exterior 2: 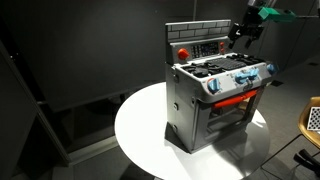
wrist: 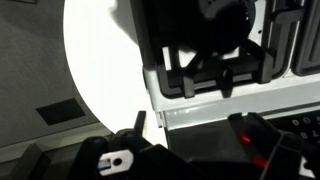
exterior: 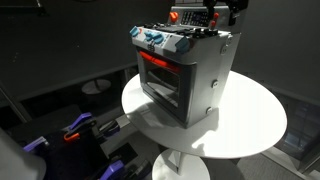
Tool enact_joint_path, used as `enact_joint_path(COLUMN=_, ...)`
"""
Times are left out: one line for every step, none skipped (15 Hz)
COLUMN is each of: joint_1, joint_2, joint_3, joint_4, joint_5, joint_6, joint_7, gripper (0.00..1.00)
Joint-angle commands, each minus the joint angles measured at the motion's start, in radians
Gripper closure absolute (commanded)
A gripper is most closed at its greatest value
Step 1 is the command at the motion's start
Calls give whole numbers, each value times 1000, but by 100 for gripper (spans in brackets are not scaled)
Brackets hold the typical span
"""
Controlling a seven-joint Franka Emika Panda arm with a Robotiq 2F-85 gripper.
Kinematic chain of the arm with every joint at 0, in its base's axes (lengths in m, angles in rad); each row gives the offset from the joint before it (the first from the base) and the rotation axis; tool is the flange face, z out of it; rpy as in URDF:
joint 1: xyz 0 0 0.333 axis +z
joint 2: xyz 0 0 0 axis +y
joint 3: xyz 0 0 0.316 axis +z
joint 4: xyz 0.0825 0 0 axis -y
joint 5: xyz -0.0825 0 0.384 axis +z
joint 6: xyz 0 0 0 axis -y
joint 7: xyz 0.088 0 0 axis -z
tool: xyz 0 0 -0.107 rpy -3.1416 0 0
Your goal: Press the bottom orange on the microwave oven controlling panel of the stove
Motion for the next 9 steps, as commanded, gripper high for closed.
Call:
enact_joint_path(joint_1=-7, joint_2=37, joint_3=9, joint_4=70, joint_5=-15, joint_6=-54, joint_7=31, gripper=0)
enact_joint_path(joint_1=-7, joint_2=43, joint_3=9, joint_4=79, joint_5=-15, joint_6=-58, joint_7=31, gripper=0)
enact_joint_path(joint_1=-7, joint_2=50, joint_3=9, joint_4=86, joint_5=-14, joint_6=-61, joint_7=32, gripper=0)
enact_joint_path(joint_1=-7, joint_2=56, joint_3=10, joint_4=94, joint_5=-15, joint_6=-62, joint_7=32, gripper=0)
enact_joint_path(joint_1=-6, joint_2=63, joint_3=10, joint_4=103, joint_5=-15, joint_6=-68, joint_7=33, gripper=0)
enact_joint_path(joint_1=-6, joint_2=70, joint_3=11, joint_4=111, joint_5=-15, joint_6=-72, joint_7=33, gripper=0)
enact_joint_path(joint_1=-5, joint_2=76, joint_3=11, joint_4=118, joint_5=-14, joint_6=-77, joint_7=33, gripper=0)
enact_joint_path(joint_1=-5, joint_2=83, joint_3=12, joint_4=127, joint_5=-14, joint_6=-83, joint_7=32, gripper=0)
enact_joint_path(joint_1=-5, joint_2=90, joint_3=12, joint_4=133, joint_5=-14, joint_6=-86, joint_7=32, gripper=0)
